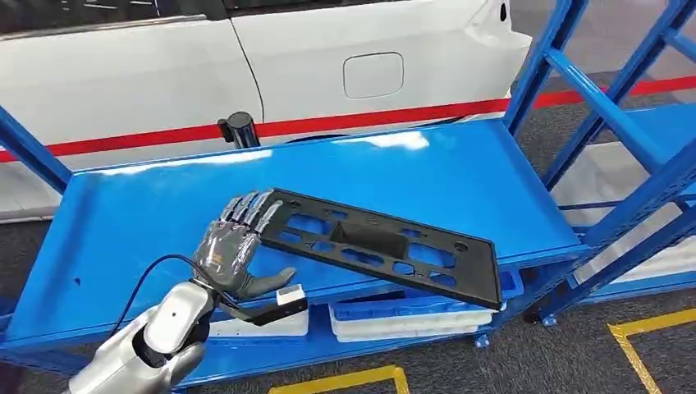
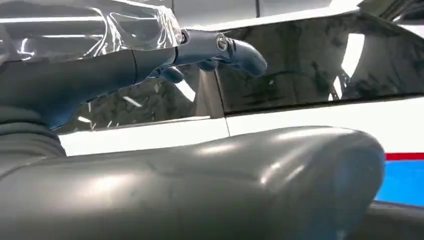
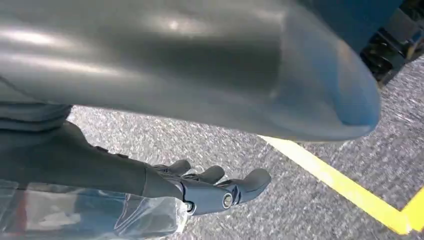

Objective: Take the parts from the cabinet and place them on the table.

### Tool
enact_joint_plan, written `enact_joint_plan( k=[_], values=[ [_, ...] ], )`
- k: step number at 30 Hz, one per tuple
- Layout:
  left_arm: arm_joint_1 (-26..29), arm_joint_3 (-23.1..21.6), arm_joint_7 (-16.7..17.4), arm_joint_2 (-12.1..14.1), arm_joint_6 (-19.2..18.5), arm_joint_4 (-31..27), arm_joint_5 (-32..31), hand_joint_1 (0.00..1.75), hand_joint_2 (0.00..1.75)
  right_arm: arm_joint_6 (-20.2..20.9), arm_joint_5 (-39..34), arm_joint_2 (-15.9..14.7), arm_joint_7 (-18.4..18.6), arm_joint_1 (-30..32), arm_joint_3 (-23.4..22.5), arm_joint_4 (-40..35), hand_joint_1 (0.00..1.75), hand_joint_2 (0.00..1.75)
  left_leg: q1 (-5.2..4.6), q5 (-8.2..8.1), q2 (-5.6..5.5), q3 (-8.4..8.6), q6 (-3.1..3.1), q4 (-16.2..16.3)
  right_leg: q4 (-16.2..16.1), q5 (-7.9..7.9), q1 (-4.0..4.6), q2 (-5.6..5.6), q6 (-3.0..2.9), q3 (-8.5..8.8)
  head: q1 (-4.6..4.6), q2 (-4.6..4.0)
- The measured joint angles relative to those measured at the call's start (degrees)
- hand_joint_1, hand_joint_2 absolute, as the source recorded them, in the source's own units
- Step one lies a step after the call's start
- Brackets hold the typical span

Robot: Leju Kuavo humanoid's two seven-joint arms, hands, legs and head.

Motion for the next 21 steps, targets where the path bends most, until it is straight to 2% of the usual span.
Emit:
enact_joint_plan(
  k=[2,4,5,7,8,9,10,11,13,14,17,18,19,20,21],
  values=[
    [0.0,0.0,-0.4,-0.1,0.0,0.5,0.1,0.00,0.00,0.1,0.1,0.0,0.1,0.0,0.0,0.0,0.00,0.00,-0.44,0.00,-0.09,-0.06,0.56,0.0,-0.2,0.11,-0.20,-0.01,0.37,0.10,0.07,0.00],
    [-0.5,-0.1,-0.9,-0.6,-0.1,1.1,0.4,0.00,0.00,0.2,0.4,-0.1,0.2,0.0,0.0,0.0,0.00,0.00,-0.03,0.37,-0.07,0.20,1.32,-0.4,0.8,-0.84,-0.51,-0.09,1.03,-0.10,0.07,0.00],
    [-0.8,-0.2,-1.0,-0.9,-0.2,1.3,0.6,0.00,0.00,0.2,0.6,-0.1,0.2,-0.1,0.0,0.0,0.00,0.00,0.04,0.31,-0.04,0.24,1.70,-0.4,3.9,-2.85,-0.40,-0.10,1.24,-1.52,0.20,0.00],
    [-1.0,-0.4,-1.3,-1.4,-0.4,1.8,0.8,0.00,0.00,0.5,0.7,-0.1,0.2,-0.2,0.0,0.0,0.00,0.00,-0.02,0.22,0.03,0.28,1.92,-0.4,13.4,-7.21,-0.49,-0.10,1.57,-6.09,0.31,0.00],
    [-1.0,-0.5,-1.4,-1.6,-0.5,2.2,0.8,0.00,0.00,0.6,0.8,-0.1,0.3,-0.2,0.1,0.0,0.00,0.00,-0.06,0.17,0.05,0.28,1.99,-0.4,17.4,-8.51,-0.49,-0.10,1.65,-8.14,0.31,0.00],
    [-1.0,-0.7,-1.9,-1.8,-0.6,2.6,1.1,0.00,0.00,0.6,0.9,-0.1,0.3,-0.2,0.3,0.0,0.00,0.00,-0.09,0.14,0.05,0.32,2.02,-0.4,19.1,-8.44,-0.49,-0.10,1.66,-9.22,0.31,0.00],
    [-1.1,-0.8,-2.0,-2.0,-0.6,2.9,1.3,0.00,0.00,0.7,1.1,-0.1,0.3,-0.2,0.4,0.0,0.00,0.00,-0.10,0.11,0.01,0.42,2.01,-0.4,17.7,-6.98,-0.49,-0.10,1.58,-8.75,0.33,0.00],
    [-1.3,-1.0,-2.4,-2.2,-0.6,3.1,1.7,0.00,0.00,0.8,1.2,-0.1,0.3,-0.2,0.5,0.0,0.00,0.00,-0.10,0.03,-0.06,0.59,2.02,-0.4,13.7,-4.46,-0.49,-0.10,1.41,-6.86,0.31,0.00],
    [-2.0,-1.2,-2.9,-2.7,-0.6,3.9,2.2,0.00,0.00,0.8,1.4,-0.2,0.3,-0.5,0.5,0.0,0.00,0.00,-0.10,-0.18,-0.25,0.96,1.82,-0.4,2.7,0.62,-0.43,-0.09,0.79,-1.56,0.33,0.00],
    [-2.3,-1.3,-3.0,-2.9,-0.5,4.3,2.3,0.00,0.00,0.9,1.5,-0.3,0.3,-0.7,0.6,0.0,0.00,0.00,-0.42,-0.30,-0.27,0.91,1.62,-0.3,0.3,0.28,-0.22,-0.05,0.56,-0.31,0.31,0.00],
    [-2.9,-1.5,-3.6,-3.6,-0.5,5.6,2.6,0.00,0.00,1.2,2.0,-0.3,0.3,-1.0,0.9,0.0,0.00,0.00,-0.35,-0.26,-0.24,0.96,0.88,-0.6,0.0,0.44,0.11,-0.02,0.43,-0.46,0.33,0.00],
    [-3.2,-1.6,-3.9,-3.9,-0.6,5.9,2.7,0.00,0.00,1.3,2.1,-0.3,0.3,-1.0,1.0,0.0,0.00,0.00,-0.57,-0.30,-0.26,1.02,0.50,-0.7,-0.4,0.67,-0.15,-0.03,0.07,-0.39,0.33,0.00],
    [-3.4,-1.7,-4.2,-4.0,-0.6,6.3,2.9,0.00,0.00,1.4,2.4,-0.3,0.3,-1.2,1.0,0.0,0.00,0.00,-0.27,-0.95,-0.16,0.52,0.24,-0.1,-0.7,0.90,-0.56,-0.11,-0.26,-0.19,0.35,0.00],
    [-4.0,-1.7,-4.4,-4.2,-0.6,6.7,3.1,0.00,0.00,1.5,2.5,-0.4,0.4,-1.3,1.0,0.0,0.00,0.00,-0.33,-2.48,-0.08,-0.29,-0.07,2.2,-0.7,0.85,-0.59,-0.09,-0.51,-0.15,0.13,0.00],
    [-4.4,-1.9,-4.7,-4.5,-0.6,7.3,3.2,0.00,1.75,1.7,2.6,-0.5,0.4,-1.5,1.0,0.0,0.00,0.00,-0.14,-4.65,-0.07,-2.19,-0.29,6.3,-0.7,0.86,-0.57,-0.12,-0.70,-0.15,0.02,0.00]
  ],
)
